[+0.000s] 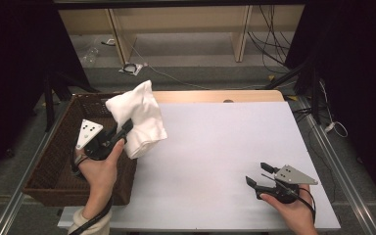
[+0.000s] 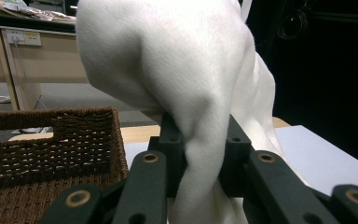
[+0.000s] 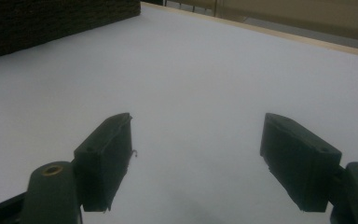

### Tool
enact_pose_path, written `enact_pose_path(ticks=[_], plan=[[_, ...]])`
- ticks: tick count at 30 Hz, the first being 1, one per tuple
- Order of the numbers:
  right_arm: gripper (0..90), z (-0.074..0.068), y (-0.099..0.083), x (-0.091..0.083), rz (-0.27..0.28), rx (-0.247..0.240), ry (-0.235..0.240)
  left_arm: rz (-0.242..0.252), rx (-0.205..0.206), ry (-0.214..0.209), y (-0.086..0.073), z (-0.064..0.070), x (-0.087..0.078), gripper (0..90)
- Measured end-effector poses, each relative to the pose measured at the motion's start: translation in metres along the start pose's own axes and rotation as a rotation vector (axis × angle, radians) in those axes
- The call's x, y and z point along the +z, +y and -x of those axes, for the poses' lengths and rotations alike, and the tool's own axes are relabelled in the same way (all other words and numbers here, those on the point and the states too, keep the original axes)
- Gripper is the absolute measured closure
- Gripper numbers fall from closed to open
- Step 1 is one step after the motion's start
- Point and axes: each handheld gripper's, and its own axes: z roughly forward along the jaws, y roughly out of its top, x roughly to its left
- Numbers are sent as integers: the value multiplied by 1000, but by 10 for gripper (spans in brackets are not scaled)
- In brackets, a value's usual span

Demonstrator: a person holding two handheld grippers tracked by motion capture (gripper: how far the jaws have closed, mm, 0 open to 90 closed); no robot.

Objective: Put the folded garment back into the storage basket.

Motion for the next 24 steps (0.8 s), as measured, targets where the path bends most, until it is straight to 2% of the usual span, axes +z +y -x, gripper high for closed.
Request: enact_pose_path(ticks=[24], plan=[[259,0,-1,1,5,0,4,6,-17,18,3,-10,-4,745]])
